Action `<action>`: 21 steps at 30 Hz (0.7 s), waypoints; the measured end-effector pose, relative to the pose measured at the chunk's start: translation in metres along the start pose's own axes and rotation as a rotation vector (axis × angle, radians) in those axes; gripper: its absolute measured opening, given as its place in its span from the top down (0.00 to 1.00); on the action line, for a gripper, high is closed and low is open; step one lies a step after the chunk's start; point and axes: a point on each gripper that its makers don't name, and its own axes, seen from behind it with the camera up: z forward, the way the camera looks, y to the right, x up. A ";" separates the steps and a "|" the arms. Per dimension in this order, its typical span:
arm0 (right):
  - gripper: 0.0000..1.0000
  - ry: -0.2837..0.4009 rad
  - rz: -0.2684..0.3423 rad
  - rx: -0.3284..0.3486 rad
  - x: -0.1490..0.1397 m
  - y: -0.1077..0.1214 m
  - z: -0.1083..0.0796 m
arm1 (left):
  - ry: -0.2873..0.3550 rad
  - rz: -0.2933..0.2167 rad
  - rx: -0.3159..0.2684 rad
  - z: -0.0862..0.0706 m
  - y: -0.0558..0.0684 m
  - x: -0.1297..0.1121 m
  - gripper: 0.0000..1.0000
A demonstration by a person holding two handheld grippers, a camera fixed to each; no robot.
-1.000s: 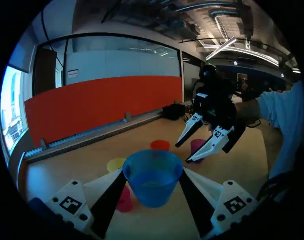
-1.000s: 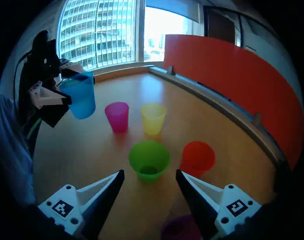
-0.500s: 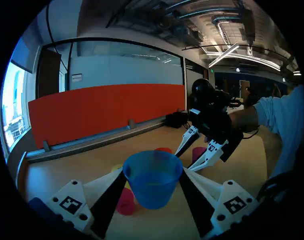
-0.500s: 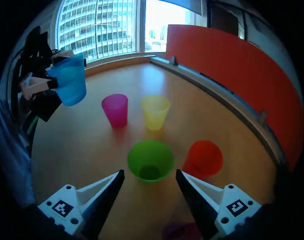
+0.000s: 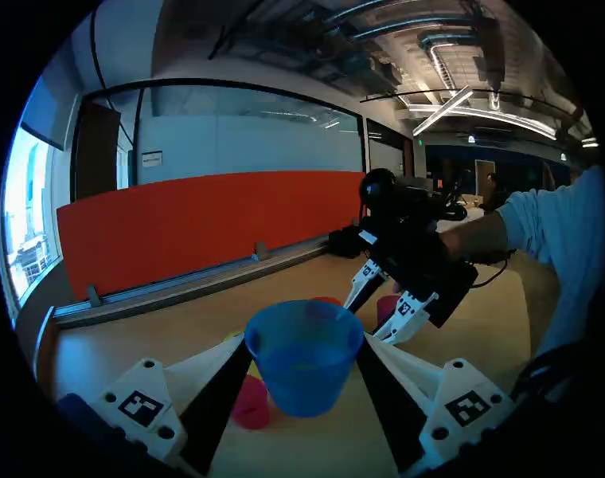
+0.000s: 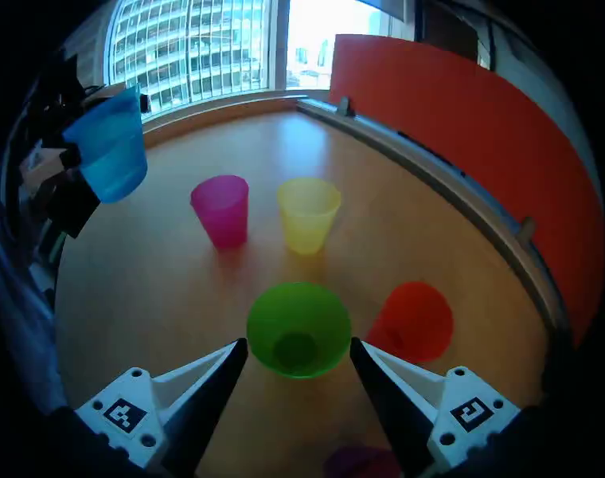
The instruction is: Pour water
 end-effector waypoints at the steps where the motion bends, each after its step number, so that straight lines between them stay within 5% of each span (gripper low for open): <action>1: 0.00 -0.002 0.001 -0.001 0.001 0.000 0.001 | 0.000 0.001 0.000 0.000 0.000 0.000 0.13; 21: 0.05 -0.015 0.009 0.003 0.008 -0.005 0.013 | -0.001 0.004 0.005 -0.010 -0.002 -0.004 0.13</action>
